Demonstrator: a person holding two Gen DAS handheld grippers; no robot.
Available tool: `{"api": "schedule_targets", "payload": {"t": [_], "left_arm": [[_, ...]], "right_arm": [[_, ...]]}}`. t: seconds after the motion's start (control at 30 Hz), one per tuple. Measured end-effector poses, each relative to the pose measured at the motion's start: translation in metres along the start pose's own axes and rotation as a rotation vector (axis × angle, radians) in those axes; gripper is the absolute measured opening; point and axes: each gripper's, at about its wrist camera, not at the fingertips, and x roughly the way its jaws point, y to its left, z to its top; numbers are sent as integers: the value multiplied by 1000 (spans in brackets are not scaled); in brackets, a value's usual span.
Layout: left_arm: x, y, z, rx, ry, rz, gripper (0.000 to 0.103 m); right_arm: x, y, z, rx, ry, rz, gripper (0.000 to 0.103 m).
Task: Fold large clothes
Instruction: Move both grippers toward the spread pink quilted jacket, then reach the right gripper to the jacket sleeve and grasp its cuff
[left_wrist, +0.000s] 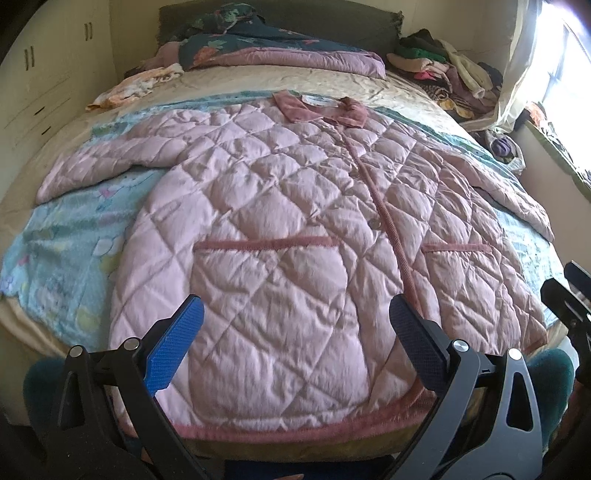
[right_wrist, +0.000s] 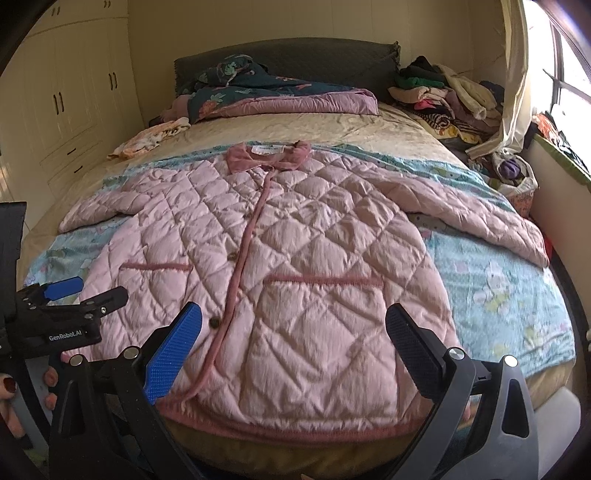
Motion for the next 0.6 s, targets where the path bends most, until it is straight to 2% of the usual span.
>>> {"api": "schedule_targets", "payload": {"t": [0.3, 0.6], "left_arm": [[18, -5, 41, 10, -11, -9, 94], [38, -12, 83, 14, -33, -11, 94]], "right_arm": [[20, -14, 28, 5, 9, -29, 99], [52, -27, 51, 17, 57, -65, 99]]}}
